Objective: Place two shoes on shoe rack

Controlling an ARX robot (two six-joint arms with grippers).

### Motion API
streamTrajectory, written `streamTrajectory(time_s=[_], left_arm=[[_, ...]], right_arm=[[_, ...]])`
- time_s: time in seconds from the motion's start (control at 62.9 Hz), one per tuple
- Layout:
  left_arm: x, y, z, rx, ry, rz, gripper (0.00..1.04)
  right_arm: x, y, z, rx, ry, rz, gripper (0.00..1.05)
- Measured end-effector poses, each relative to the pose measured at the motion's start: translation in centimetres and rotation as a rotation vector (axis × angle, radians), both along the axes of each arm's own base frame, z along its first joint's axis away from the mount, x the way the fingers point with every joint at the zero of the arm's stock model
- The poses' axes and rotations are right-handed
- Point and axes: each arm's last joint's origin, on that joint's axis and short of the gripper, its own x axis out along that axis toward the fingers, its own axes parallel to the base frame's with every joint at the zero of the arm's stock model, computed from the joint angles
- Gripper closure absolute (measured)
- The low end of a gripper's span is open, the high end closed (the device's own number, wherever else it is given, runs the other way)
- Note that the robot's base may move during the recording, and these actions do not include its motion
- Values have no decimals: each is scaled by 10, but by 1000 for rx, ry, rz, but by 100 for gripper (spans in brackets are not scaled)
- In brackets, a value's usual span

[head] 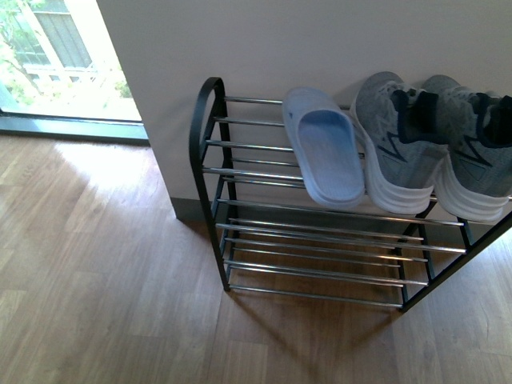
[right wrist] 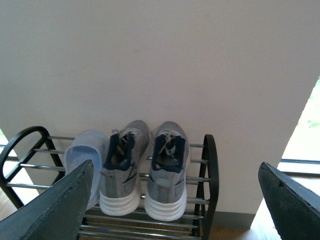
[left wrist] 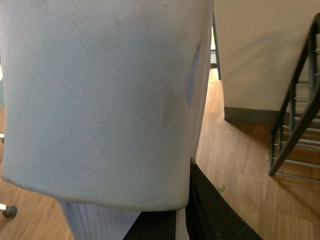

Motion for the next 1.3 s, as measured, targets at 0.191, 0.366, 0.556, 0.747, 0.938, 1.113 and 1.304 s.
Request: streamTrajectory(time_s=[0.191,0.366,0.556,0.747,0.938,1.113,1.304], left_arm=[[0,0,0,0,-1,3,103],[30,-11,5,-210,-137,18,103],[104,-41,-16,-422,49,-77,103],[171,-95,-47,-458,245,-207,103],[219,-139,-57,-436,312,-297,103],[254,-164,-62,-436,335,-345,103],[279,-176,-76,-418,372,-336,103]], right_arm=[[0,0,0,0,0,2,9],[0,0,0,0,0,3,9],[0,0,0,0,0,6,9],[0,0,0,0,0,6,9],[0,0,0,0,0,6,9],[0,0,0,0,0,6,9],[0,0,0,0,0,6,9]])
